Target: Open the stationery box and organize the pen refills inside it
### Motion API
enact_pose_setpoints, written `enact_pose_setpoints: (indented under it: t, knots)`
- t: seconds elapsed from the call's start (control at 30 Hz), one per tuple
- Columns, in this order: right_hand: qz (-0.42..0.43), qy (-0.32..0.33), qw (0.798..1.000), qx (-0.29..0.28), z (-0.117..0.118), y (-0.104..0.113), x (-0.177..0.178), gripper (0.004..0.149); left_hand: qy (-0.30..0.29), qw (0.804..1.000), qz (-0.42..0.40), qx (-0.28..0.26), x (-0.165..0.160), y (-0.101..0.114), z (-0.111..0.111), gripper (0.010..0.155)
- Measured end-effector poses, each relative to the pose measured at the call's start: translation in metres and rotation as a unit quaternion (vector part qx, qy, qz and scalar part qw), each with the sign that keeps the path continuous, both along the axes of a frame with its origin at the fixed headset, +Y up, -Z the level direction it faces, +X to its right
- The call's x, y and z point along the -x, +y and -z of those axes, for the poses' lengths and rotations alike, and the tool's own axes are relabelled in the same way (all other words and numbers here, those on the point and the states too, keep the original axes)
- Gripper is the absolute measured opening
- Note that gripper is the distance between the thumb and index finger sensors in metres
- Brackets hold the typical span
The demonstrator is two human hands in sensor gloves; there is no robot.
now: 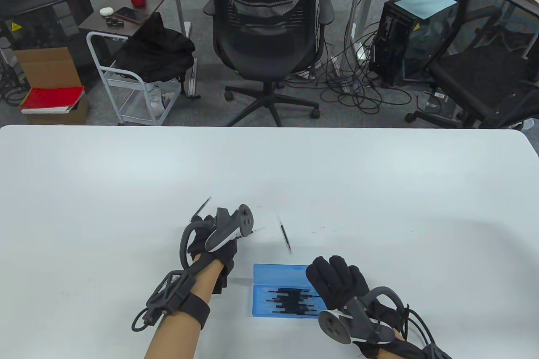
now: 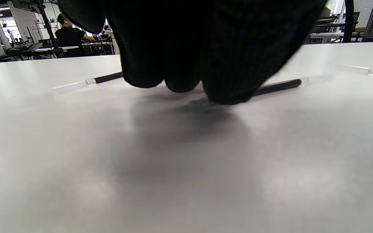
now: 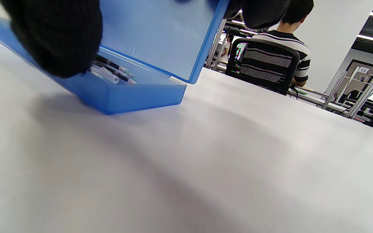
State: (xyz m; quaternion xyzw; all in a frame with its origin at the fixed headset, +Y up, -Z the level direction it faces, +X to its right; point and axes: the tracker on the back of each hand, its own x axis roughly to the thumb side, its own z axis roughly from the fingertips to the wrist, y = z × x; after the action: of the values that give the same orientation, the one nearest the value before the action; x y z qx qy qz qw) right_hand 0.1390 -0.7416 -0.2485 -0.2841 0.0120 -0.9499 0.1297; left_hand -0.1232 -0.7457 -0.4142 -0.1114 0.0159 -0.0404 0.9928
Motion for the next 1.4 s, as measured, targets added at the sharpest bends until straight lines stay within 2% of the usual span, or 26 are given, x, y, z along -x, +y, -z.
enact_pose_setpoints:
  t: [0.27, 0.6, 1.07, 1.23, 1.4]
  knots:
    - [0.000, 0.000, 1.000, 0.000, 0.000, 0.000, 0.000, 0.109, -0.004, 1.000, 0.015, 0.007, -0.007, -0.002, 0.007, 0.053]
    - [-0.001, 0.000, 1.000, -0.001, 0.000, 0.000, 0.000, 0.109, -0.034, 0.999, 0.036, -0.010, -0.021, -0.005, 0.004, 0.047]
    - [-0.001, 0.000, 1.000, 0.001, 0.000, 0.000, 0.000, 0.109, -0.050, 0.999, 0.017, -0.015, -0.016, -0.006, 0.002, 0.049]
    - [-0.001, -0.001, 1.000, 0.001, 0.000, 0.000, 0.000, 0.109, -0.057, 0.998, -0.002, -0.031, -0.009, 0.006, -0.005, 0.049]
    - [0.000, 0.000, 1.000, 0.004, 0.000, 0.000, 0.000, 0.110, -0.097, 0.993, -0.024, -0.057, -0.010, 0.031, -0.026, 0.050]
